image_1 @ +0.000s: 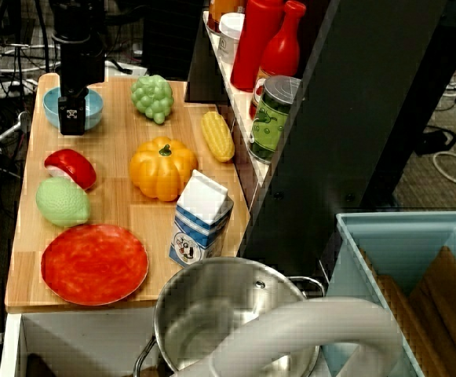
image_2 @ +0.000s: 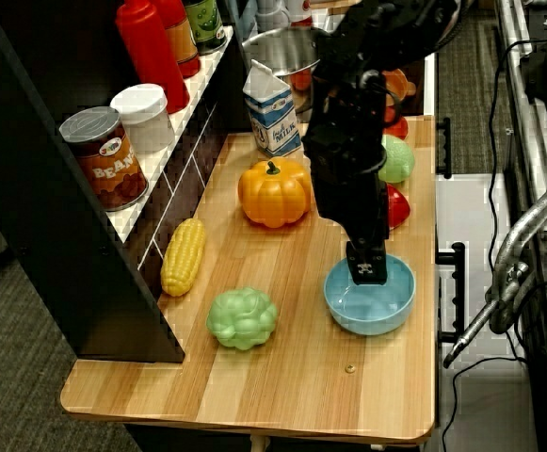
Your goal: Lift bowl
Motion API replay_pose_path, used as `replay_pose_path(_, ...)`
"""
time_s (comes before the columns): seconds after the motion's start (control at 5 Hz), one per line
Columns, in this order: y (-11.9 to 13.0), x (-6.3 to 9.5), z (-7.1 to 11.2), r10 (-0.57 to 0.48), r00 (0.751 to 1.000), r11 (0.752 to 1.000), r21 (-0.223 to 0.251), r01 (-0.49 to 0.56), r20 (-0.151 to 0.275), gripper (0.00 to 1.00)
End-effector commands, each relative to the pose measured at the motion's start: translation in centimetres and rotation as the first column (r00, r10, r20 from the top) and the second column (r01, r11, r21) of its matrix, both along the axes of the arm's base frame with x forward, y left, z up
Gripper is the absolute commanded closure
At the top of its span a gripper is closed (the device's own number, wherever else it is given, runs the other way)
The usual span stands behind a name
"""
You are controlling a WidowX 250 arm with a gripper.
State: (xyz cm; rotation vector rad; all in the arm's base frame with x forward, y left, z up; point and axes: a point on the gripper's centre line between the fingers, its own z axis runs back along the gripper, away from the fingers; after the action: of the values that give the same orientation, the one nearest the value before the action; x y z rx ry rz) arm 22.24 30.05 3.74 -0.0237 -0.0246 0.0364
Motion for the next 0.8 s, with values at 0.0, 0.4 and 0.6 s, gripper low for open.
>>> replay_pose_path(0.0, 0.87, 0.47, 2.41, -0.002, 0.999, 0.997, 0.078, -0.002, 0.048, 0.49)
replay_pose_path(0.4, 1.09, 0.78, 2.46, -0.006, 0.999, 0.998, 0.065, 0.003, 0.053, 1.0)
replay_pose_path(0.6, 1.32, 0.28, 2.75, -0.003, 0.998, 0.998, 0.066, -0.002, 0.066, 1.0)
